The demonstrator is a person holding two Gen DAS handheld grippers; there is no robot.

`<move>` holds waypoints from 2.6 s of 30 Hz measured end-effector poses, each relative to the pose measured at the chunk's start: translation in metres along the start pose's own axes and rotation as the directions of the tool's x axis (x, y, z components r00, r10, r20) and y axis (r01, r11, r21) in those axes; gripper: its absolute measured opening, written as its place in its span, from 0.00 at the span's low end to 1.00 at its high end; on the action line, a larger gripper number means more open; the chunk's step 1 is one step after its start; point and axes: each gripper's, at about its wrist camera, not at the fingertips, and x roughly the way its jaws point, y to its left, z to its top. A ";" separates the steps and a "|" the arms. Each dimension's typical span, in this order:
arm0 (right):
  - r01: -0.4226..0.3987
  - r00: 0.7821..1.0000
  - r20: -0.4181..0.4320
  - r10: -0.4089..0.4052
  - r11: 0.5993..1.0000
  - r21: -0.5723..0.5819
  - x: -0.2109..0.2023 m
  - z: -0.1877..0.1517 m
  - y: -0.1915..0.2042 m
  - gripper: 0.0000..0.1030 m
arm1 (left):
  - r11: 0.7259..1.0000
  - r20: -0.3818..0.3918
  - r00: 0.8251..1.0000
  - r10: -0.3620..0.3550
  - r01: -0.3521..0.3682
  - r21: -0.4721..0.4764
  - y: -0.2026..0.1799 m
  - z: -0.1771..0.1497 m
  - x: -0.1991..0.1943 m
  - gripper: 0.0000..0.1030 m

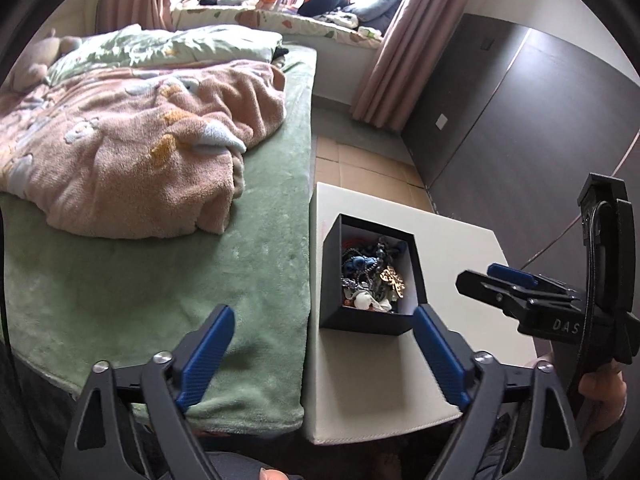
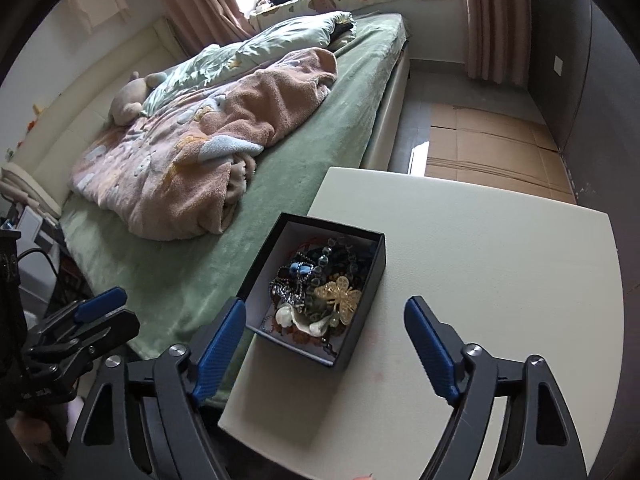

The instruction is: Organize jewelry

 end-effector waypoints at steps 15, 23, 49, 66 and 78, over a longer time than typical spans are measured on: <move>0.069 0.989 0.123 -0.084 0.990 0.123 -0.097 -0.066 -0.014 1.00 | 0.993 0.155 0.987 -0.029 0.010 0.121 -0.031 -0.030 -0.059 1.00; 0.090 0.973 0.194 -0.121 0.982 0.164 -0.155 -0.098 -0.017 1.00 | 0.975 0.184 0.982 -0.048 0.006 0.221 -0.055 -0.043 -0.084 1.00; 0.193 0.937 0.246 -0.249 0.954 0.231 -0.185 -0.186 -0.016 1.00 | 0.944 0.256 0.965 -0.057 -0.032 0.329 -0.079 -0.089 -0.102 1.00; 0.160 0.930 0.282 -0.237 0.950 0.269 -0.189 -0.188 -0.023 1.00 | 0.938 0.284 0.958 -0.041 -0.061 0.341 -0.085 -0.092 -0.104 1.00; 0.151 0.932 0.278 -0.232 0.947 0.284 -0.188 -0.188 -0.025 1.00 | 0.951 0.261 0.965 -0.031 -0.052 0.305 -0.080 -0.088 -0.100 1.00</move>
